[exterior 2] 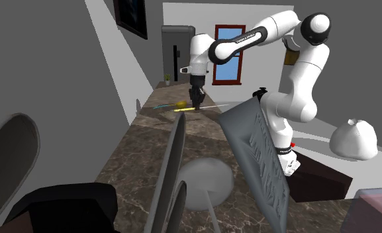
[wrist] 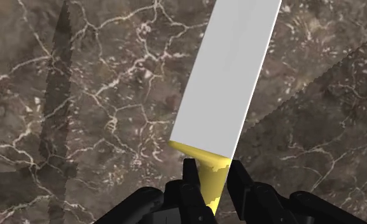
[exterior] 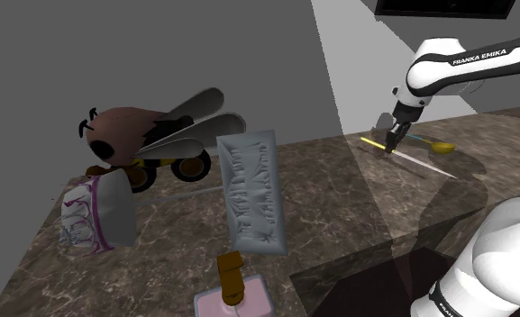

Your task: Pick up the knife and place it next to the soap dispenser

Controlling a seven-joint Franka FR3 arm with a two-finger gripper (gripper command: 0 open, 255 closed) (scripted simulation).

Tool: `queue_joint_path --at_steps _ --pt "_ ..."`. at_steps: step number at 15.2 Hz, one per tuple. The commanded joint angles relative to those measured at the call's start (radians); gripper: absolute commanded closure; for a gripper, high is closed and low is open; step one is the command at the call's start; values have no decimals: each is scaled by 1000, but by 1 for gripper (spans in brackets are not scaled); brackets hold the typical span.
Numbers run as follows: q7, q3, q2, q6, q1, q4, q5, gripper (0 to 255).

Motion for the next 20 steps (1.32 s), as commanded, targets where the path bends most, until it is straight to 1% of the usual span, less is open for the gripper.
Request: queue_joint_path --at_steps 1,20 --pt "2 8 -8 -30 0 22 3 255" --pt "3 64 -27 -287 14 259 36 255"
